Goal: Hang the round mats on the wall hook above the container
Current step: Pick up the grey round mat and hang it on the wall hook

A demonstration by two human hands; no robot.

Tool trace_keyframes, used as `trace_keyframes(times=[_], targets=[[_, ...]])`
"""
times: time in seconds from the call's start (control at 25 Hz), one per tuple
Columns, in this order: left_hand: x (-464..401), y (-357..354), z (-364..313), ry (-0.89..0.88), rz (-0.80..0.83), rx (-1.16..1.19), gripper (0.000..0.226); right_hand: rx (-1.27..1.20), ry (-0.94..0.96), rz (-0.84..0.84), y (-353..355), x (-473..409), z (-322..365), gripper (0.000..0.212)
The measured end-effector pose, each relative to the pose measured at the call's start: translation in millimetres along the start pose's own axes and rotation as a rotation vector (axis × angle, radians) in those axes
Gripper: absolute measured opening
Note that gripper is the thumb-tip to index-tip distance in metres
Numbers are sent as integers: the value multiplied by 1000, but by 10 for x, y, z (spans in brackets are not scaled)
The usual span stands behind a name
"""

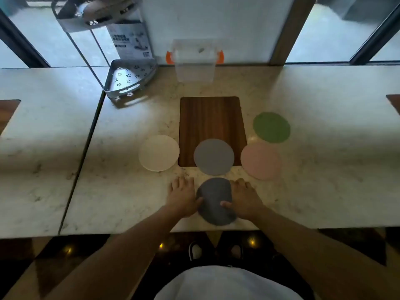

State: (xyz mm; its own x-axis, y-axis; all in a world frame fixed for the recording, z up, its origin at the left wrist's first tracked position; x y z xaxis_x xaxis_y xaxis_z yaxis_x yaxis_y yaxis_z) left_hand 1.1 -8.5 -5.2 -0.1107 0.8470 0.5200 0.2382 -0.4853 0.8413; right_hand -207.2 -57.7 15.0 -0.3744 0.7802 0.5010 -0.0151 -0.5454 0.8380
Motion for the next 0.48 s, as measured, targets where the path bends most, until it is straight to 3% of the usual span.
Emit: trace_keyframes(times=[0.2,0.48], targets=[[60,-104,-36,-51,-112,-55,54,24,-145,-126,-145,48,99,72],[93,-158,-207,-85,-116,76,45,-198,-288,-158,-223,-11,95,77]])
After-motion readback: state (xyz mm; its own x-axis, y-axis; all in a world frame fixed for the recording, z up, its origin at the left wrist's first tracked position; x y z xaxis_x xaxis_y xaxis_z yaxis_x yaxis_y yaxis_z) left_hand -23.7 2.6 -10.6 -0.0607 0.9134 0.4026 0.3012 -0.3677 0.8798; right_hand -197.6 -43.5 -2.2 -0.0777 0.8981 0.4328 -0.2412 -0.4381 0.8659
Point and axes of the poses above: each hand's wrist, its own x-axis away from the middle knuckle, its own y-axis out of the back of the hand, z = x × y, the point moved 1 cm from there along -x, towards the middle knuckle, and after that the axes turned 3 degrees about -x, right-handed, at the moved point
